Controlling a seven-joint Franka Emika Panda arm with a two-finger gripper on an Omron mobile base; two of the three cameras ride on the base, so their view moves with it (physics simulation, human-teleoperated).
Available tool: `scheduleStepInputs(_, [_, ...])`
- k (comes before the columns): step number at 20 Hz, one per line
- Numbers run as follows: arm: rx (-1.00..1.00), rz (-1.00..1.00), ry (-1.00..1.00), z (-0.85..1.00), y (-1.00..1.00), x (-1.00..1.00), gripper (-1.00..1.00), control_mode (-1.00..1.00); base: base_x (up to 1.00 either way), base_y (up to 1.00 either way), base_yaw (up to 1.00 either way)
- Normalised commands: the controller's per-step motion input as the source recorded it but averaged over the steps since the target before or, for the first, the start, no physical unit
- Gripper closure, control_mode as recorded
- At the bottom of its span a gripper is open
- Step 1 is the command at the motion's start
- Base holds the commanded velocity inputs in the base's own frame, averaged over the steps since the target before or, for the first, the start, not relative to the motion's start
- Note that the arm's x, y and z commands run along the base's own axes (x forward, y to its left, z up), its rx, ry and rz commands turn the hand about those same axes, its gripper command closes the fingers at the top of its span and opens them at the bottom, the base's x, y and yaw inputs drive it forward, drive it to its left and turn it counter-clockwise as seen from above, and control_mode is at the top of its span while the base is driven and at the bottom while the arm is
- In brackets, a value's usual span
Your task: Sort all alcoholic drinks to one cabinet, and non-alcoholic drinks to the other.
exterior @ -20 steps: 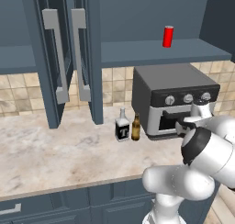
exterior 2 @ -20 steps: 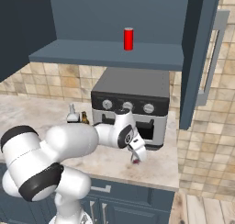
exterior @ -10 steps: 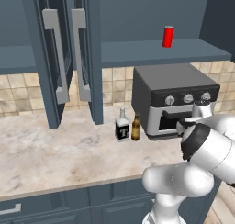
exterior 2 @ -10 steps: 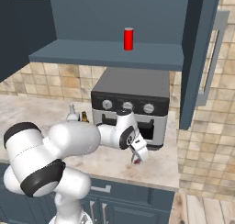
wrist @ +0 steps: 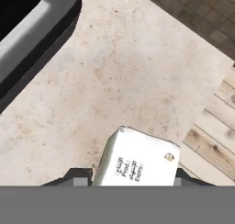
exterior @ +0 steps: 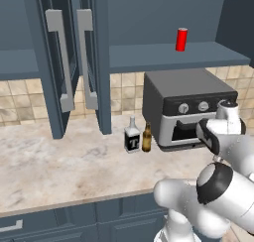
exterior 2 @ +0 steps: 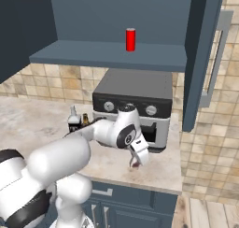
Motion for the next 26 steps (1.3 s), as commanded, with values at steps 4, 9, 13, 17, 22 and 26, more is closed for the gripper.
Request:
scheduleStepInputs(4, [0.0,0.07,-0.22,1.0,0.2,-0.47,1.0,-1.0,0.0,0.0,0.0])
scheduleStepInputs(9, [0.0,0.13,-0.19,1.0,0.29,-0.16,1.0,-1.0,0.0,0.0,0.0])
scheduleStepInputs(13, [0.0,0.1,-0.17,0.96,0.22,-0.08,1.0,-1.0,0.0,0.0,0.0])
scheduleStepInputs(17, [-0.01,0.1,-0.15,0.8,0.2,-0.13,1.0,-1.0,0.0,0.0,0.0])
scheduleStepInputs(22, [-0.02,0.13,-0.14,0.78,0.21,-0.15,1.0,-1.0,0.0,0.0,0.0])
scheduleStepInputs(26, [-0.01,0.15,-0.11,0.75,0.38,-0.03,1.0,-1.0,0.0,0.0,0.0])
